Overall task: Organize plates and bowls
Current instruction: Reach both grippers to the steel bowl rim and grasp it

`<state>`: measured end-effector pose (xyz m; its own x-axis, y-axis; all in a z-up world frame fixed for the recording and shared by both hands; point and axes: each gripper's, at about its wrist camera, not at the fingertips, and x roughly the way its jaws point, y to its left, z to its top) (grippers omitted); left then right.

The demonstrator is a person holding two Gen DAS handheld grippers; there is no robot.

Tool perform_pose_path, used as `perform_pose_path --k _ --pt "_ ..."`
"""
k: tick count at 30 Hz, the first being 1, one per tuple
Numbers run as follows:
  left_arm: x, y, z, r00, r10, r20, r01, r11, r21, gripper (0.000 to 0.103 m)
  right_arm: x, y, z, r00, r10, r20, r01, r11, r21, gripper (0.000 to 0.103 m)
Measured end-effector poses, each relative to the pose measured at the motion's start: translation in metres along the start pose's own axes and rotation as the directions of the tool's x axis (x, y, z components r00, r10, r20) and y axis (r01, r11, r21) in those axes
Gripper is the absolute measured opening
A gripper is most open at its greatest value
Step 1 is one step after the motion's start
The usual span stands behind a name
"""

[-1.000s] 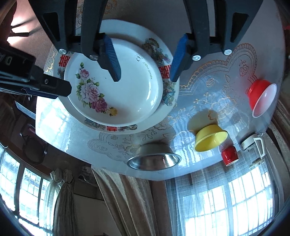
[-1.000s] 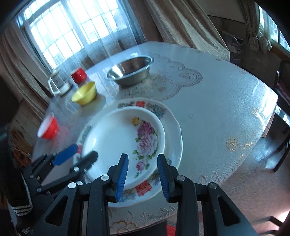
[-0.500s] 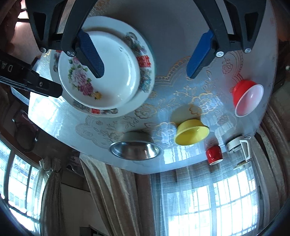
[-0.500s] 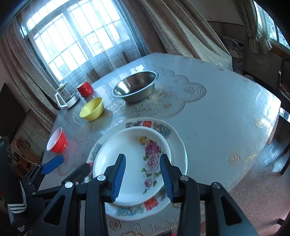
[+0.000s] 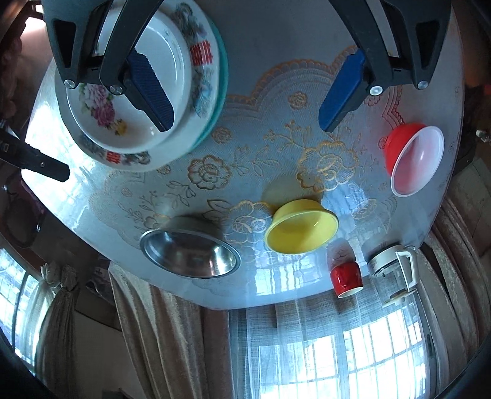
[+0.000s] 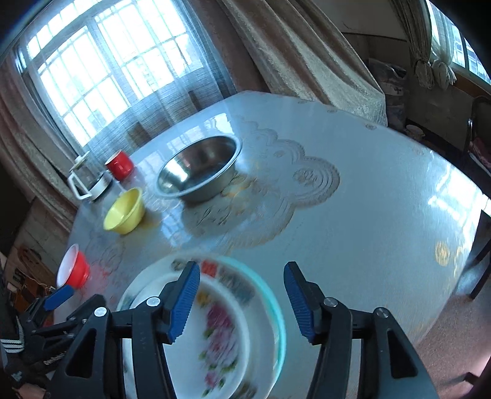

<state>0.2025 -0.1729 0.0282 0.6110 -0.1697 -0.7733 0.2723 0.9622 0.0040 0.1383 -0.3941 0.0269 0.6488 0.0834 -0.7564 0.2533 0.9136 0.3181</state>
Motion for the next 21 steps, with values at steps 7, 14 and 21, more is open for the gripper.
perform_pose_path --k 7,14,21 --pt "0.027 0.011 0.035 1.000 -0.018 -0.026 0.017 0.999 -0.042 0.096 0.034 -0.016 0.041 0.999 0.036 -0.009 -0.036 0.999 -0.018 0.059" --pt "0.052 0.006 0.073 0.996 -0.078 -0.052 0.073 0.994 -0.086 0.096 0.078 -0.026 0.087 0.997 0.053 -0.063 -0.053 0.999 0.008 0.059" --pt "0.085 -0.015 0.108 0.991 -0.107 -0.080 0.101 0.992 -0.073 0.096 0.128 -0.018 0.129 0.986 0.100 -0.131 -0.094 0.994 0.046 0.059"
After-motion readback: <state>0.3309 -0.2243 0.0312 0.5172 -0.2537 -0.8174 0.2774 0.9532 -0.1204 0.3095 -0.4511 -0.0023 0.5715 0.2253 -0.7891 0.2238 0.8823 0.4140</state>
